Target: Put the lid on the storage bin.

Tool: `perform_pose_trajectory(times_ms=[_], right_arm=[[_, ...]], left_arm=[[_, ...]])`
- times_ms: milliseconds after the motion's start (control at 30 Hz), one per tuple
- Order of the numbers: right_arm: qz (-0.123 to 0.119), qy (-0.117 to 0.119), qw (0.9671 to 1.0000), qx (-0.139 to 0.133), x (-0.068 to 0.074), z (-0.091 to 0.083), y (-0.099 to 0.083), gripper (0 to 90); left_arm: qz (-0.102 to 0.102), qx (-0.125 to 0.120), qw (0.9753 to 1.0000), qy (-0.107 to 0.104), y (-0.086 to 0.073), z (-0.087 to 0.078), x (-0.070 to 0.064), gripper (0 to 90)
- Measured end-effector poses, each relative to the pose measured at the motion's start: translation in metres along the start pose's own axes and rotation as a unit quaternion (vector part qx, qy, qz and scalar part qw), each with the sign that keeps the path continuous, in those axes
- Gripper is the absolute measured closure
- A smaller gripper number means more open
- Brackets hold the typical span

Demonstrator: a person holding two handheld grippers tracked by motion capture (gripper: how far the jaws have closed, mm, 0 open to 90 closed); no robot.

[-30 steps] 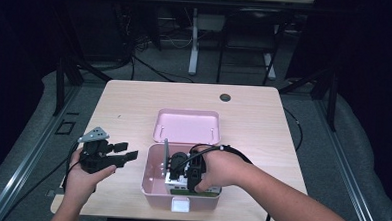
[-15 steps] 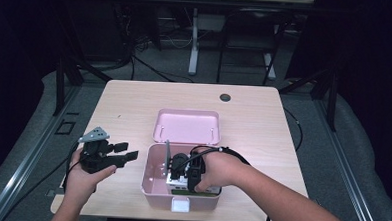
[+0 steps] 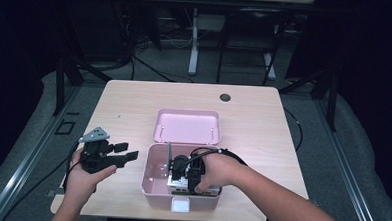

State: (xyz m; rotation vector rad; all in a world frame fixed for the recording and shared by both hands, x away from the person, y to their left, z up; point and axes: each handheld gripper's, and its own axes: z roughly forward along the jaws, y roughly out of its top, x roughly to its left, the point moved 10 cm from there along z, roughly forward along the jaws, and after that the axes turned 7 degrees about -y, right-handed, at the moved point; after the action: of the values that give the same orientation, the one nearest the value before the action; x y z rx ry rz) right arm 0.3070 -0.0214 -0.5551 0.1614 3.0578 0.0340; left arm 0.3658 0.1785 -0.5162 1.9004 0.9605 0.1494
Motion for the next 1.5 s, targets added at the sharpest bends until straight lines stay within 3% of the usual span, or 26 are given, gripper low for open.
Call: perform_pose_trajectory(times_ms=[567, 1100, 1500], right_arm=[[-0.005, 0.008, 1.0000, -0.002, -0.002, 0.016, -0.002, 61.4], [0.008, 0.010, 0.9999, 0.005, -0.002, 0.014, -0.002, 61.0], [-0.017, 0.013, 0.9998, -0.005, 0.002, 0.013, -0.003, 61.5]], left_arm=[[0.000, 0.004, 1.0000, -0.001, -0.001, 0.001, 0.001, 44.0], [-0.001, 0.003, 1.0000, -0.001, -0.001, 0.001, 0.001, 44.0], [0.000, 0.005, 1.0000, 0.001, -0.002, 0.002, 0.001, 44.0]])
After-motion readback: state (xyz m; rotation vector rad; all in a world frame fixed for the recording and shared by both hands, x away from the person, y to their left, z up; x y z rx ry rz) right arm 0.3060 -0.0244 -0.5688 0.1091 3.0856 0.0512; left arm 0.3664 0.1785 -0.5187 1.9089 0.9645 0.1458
